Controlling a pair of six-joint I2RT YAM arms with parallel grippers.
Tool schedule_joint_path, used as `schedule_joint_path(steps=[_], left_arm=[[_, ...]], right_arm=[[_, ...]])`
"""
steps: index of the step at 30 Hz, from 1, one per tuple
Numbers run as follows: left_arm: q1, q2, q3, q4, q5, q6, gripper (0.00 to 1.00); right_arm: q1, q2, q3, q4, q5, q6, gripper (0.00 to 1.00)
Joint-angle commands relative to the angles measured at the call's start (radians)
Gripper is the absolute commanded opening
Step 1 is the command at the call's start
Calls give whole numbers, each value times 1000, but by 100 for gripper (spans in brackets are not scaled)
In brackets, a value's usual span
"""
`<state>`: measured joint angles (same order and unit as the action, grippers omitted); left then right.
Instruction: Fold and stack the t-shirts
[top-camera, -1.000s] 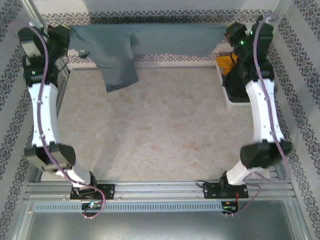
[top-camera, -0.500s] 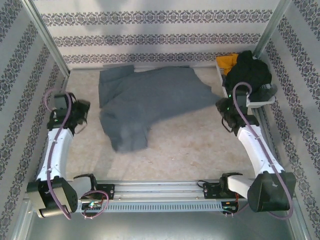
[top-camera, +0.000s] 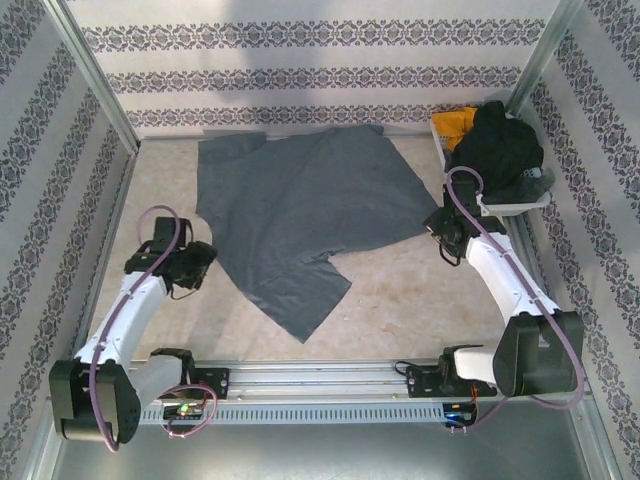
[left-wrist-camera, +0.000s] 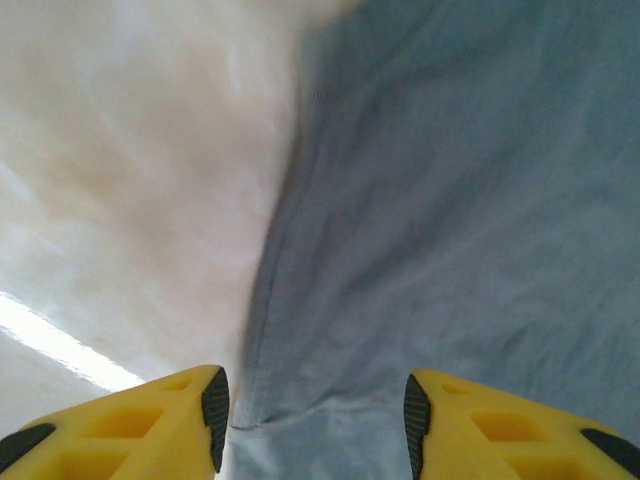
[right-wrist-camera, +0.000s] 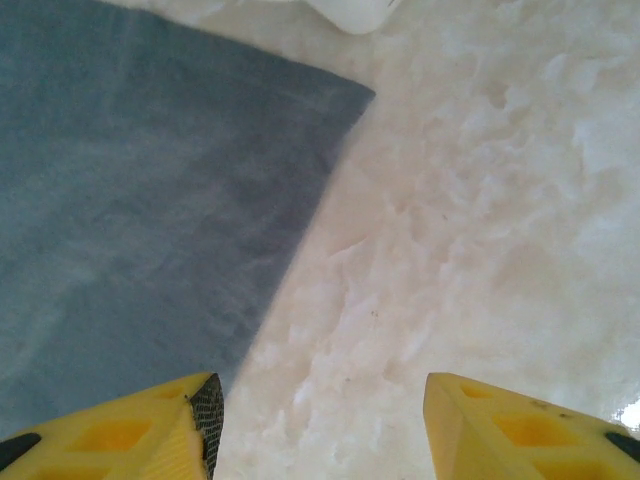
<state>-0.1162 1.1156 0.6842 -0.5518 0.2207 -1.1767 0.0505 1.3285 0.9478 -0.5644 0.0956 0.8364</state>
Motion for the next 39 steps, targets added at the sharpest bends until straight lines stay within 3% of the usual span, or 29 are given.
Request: schedule_joint_path(steps=[1,7,13,21,24,27,32,39], left_arm=[[-83,76,-6,159,10,-111,47],[-178,289,46,359,23,-220,42],[-191,448,64,431,-16,-283,39],[-121,474,-15,413,-34,-260,38],[-68,435,-53,385,-29,-223,38],[2,400,-73,341,-15,-163,38],[123,365,-65,257,6,-15,38],[195,430,47,141,34,210,39]], right_arm=[[5,72,52,42,-93,-100,54],[6,249,148,110,-198,-182,53],[-1,482,310,118,-210,-155,53],[21,757,578,-202,-159,-148,52],[37,833,672,-380,-151,-154,42],[54,813,632,-454,-109,-136,40],[108,661,405,-431,-94,-80,43],[162,447,96,-324,-69,70,44]])
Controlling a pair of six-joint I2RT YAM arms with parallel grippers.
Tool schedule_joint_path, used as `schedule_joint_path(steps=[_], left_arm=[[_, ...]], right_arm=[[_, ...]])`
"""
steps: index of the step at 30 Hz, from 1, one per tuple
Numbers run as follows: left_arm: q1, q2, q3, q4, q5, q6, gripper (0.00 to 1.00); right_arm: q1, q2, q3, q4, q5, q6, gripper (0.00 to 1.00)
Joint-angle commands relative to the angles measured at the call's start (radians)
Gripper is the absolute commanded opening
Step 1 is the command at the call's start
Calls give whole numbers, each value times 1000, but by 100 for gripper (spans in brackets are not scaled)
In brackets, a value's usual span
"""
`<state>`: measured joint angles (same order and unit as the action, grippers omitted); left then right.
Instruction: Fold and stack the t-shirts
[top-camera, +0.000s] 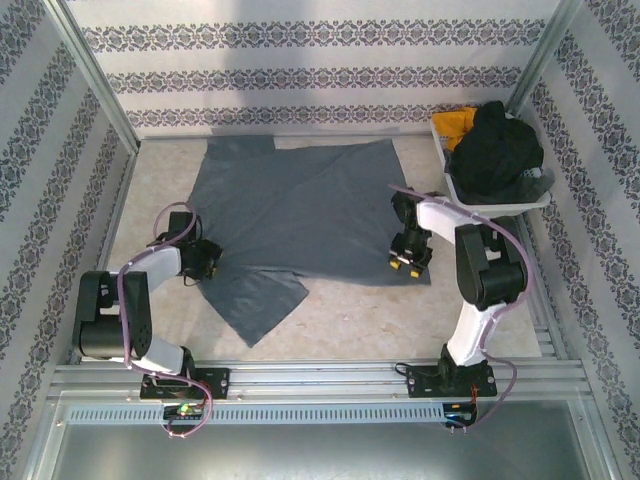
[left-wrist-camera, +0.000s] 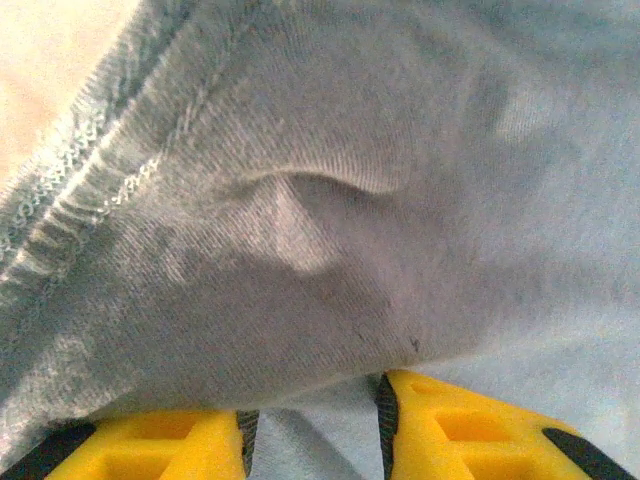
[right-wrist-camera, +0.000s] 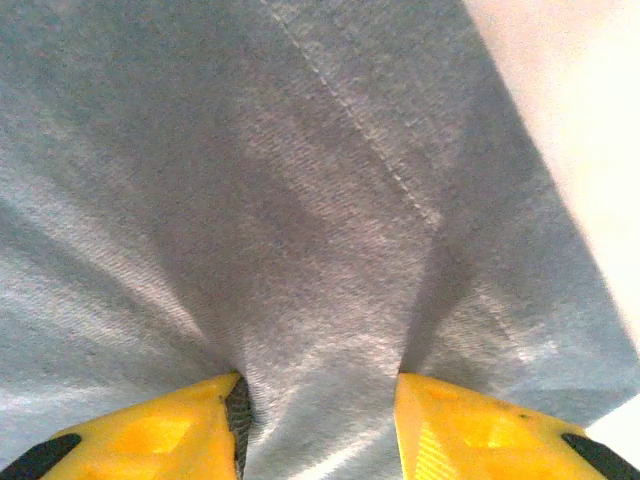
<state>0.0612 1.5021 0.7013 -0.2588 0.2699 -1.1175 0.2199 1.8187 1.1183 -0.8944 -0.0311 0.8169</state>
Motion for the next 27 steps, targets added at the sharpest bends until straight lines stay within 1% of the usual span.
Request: schedule_joint_path(steps=[1,5,8,10,12,14,16,19,21,24,27], left_arm=[[19,56,53,-170,-15,179,40],[19,82,125,-256,-41,287,43],[19,67,145,-279,-41,335,46],[14,47,165,-319,-57,364,49],[0,0,180,-372,-98,387,51],[-12,-65,171,-417,-117,382,53],[-33,-142,138,-457,-111,348,54],[-111,-262,62,-530,-101,255,55],[-185,-340,-19,-572,-72,164,55],[-291,-463,-151,-586,-7,11,54],[-363,-584,-231,-609,18,-114,54]], right_arm=[[-11,-58,-92,19,59,93,44],[-26,-47,-47,-3,72,73,45],[-31,-57,-10,4,71,60,45],[-28,-75,11,7,72,47,46],[-27,-97,36,-1,79,26,48],[-25,-128,55,-7,82,4,49],[-21,-170,64,-18,87,-16,50],[-11,-243,48,-23,67,-47,52],[-1,-290,16,-19,16,-58,53],[25,-365,-54,-6,-44,-56,59],[29,-443,-148,14,-109,-28,61]])
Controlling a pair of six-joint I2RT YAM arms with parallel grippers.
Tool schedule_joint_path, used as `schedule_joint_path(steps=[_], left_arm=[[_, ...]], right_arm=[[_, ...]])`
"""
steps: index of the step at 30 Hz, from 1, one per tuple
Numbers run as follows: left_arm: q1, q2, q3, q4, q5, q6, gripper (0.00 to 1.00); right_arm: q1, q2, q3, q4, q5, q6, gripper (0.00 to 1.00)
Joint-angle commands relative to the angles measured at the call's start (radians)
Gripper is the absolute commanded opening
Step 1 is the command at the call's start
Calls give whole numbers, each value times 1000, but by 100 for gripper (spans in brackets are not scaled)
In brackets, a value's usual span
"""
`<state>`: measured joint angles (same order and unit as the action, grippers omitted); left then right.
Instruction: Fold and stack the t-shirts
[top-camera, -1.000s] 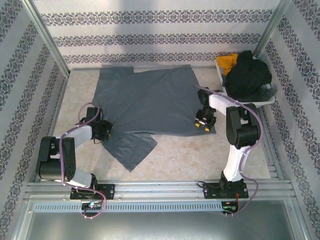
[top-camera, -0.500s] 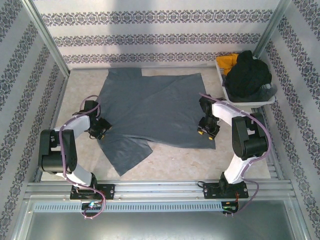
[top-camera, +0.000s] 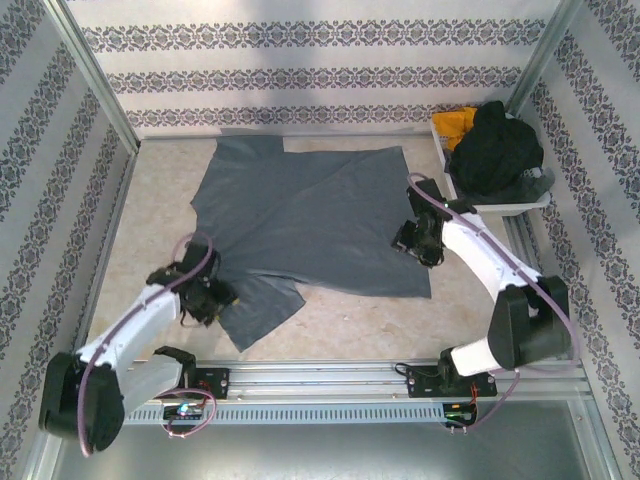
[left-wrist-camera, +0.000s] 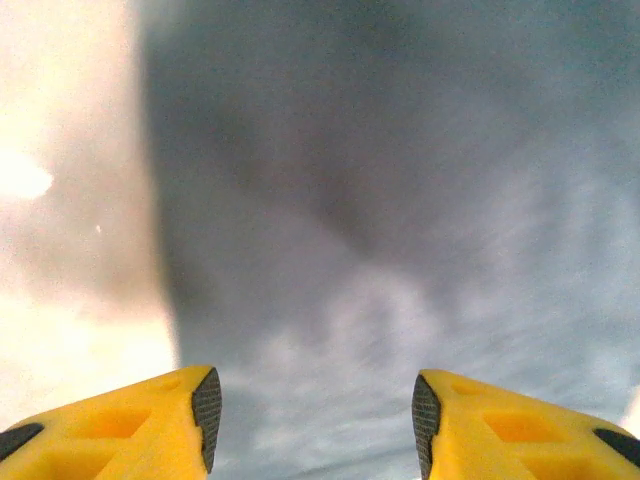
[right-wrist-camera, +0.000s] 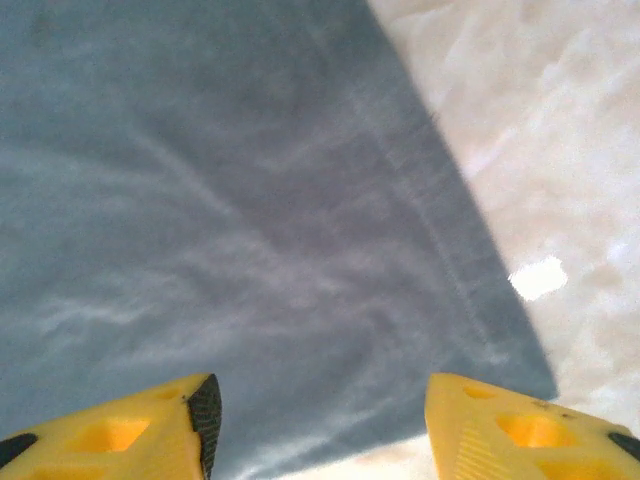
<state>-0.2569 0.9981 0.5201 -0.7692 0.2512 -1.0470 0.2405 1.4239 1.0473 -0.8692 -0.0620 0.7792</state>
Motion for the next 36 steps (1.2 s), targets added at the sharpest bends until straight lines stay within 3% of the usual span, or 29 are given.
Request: schedule_joint_path(steps=[1,9,16,20,22,26,30,36], left_arm=[[-58,-105,-63,-103,41,-210,54],[-161,-88,-121,25,74,-344,51],[-259,-21,-148,93,38,-405,40],[-260,47,-161,174,35,-403,11],[-262,46,-127,119,11,-364,0],[-265,-60,-11,-133,-75,-244,0],[-265,-135,70,-350,-92,-143,0],[-265,-238,59,-475,-72,-140,0]], right_arm=[[9,-68,-102,-11,-88,18,61],[-38,-171,-261,7,-114,28,60],[-101,-174,-243,-6,-99,-3,59],[-117,-158,-241,-24,-70,24,57],[-137,-159,-249,-52,-24,53,55],[-199,-164,-304,-58,37,108,54],[-228,-136,-326,0,8,124,52],[-228,-43,-307,54,-38,120,48]])
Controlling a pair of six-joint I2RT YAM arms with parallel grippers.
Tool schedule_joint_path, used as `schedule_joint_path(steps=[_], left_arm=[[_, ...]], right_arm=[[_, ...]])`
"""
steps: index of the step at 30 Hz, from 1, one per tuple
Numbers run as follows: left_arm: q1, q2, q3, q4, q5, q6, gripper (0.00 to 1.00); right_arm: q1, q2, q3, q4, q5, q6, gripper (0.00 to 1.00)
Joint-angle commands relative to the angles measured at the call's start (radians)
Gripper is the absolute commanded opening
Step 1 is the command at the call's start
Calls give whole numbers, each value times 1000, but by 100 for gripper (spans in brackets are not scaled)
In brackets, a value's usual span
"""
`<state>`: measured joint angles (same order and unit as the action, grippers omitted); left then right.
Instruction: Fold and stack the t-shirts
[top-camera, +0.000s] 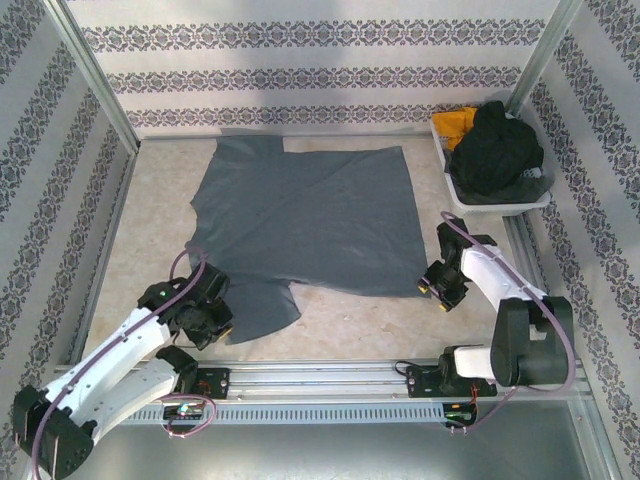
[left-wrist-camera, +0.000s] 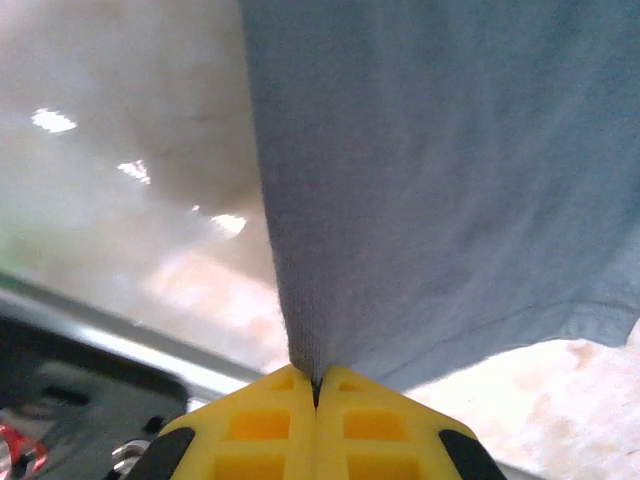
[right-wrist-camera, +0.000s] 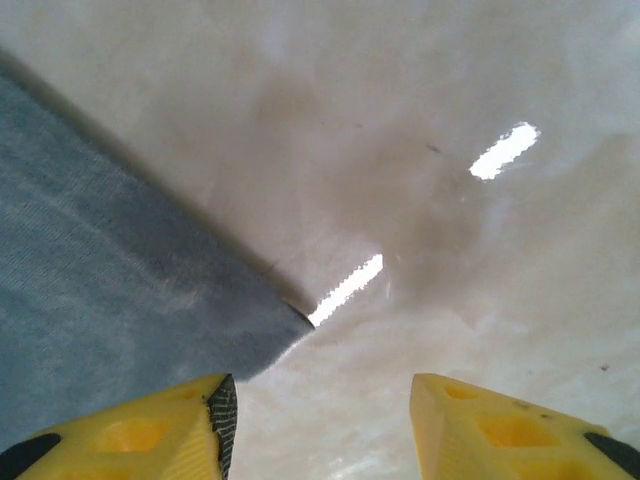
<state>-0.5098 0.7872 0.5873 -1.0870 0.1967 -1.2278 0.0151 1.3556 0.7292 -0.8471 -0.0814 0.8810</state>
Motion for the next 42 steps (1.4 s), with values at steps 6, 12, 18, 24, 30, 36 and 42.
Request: schedule_joint_path(steps=[6,12,18,24,30,36,42], left_arm=[[-13,-80,-12,-204,-14,24,0],[-12,-98,3,-250,-31,29,0],[-12,-134,7,-277,-17,2,0],[-12,-173,57,-347,-3,-10,0],[-12,-163,77,-263,-17,-68,0],[-13,-16,173,-91,-110,-34,0],[5,157,351,25,-205,68,0]], right_arm=[[-3,67,-5,72,-54,52,47],[-3,123,-2,117,-53,49,28],[-2,39,-16,24,-3,34,0],[27,-186,-58,-146,42,14,0],[53,-253,-112,-160,29,29,0],[50,-152,-7,-144,18,4,0],[26,-104,77,-118,-37,32,0]])
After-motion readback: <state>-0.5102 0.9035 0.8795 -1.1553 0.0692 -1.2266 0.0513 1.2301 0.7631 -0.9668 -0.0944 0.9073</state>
